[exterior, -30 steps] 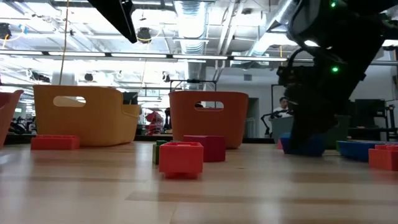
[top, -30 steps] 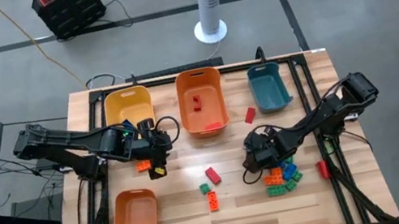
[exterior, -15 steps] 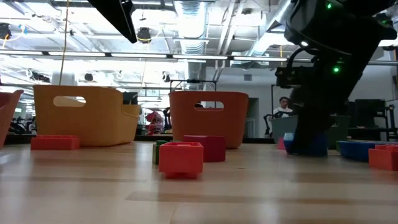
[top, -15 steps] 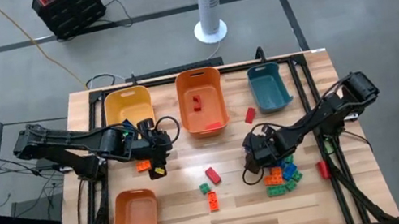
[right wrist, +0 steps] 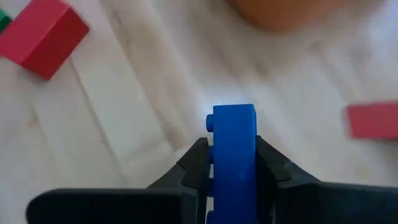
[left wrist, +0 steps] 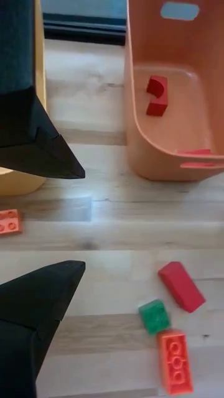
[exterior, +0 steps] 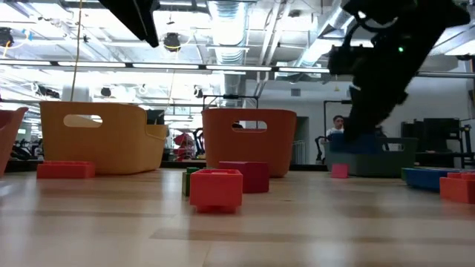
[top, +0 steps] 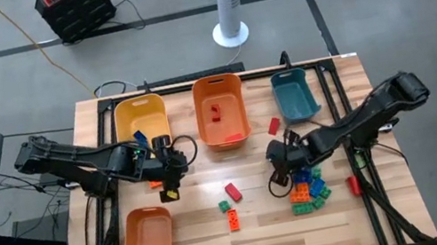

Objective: Sort blocks
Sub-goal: Put the blue game piece into the yellow bin

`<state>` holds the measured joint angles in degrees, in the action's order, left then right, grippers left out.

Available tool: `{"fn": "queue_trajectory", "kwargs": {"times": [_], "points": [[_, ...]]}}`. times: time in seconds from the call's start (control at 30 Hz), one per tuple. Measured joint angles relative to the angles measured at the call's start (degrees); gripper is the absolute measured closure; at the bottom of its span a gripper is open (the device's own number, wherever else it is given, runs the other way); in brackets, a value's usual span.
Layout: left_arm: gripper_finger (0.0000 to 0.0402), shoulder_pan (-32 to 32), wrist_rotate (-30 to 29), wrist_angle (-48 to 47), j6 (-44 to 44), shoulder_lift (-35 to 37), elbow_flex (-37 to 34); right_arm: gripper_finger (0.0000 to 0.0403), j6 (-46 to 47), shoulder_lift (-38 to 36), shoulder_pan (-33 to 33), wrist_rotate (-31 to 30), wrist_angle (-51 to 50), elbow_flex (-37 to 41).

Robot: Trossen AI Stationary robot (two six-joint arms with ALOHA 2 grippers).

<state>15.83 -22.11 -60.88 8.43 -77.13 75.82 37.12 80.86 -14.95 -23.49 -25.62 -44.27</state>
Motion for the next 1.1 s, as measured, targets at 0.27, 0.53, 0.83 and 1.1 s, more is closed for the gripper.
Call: {"fn": "queue_trajectory", "kwargs": {"times": [0.27,0.53,0.83,1.1], "points": [[0.0181,0.8,-2.9,2.6,-3.3,0.0,-0.7,0.0315,-15.7,-9.3,3.7,3.5,11.6,0.0],[0.0181,0.8,-4.9,29.4,-29.7,0.0,-11.1,0.0315,-25.4,-6.1,8.0,18.8,30.8,0.0],[0.0181,0.8,-5.0,48.2,-57.8,-0.1,-18.2,0.0315,-20.7,1.5,11.8,31.5,46.8,0.0],[0.0177,0.8,-4.9,54.1,-59.1,-1.3,-18.8,0.0315,-19.1,5.3,13.0,36.0,49.1,-2.0]]}}
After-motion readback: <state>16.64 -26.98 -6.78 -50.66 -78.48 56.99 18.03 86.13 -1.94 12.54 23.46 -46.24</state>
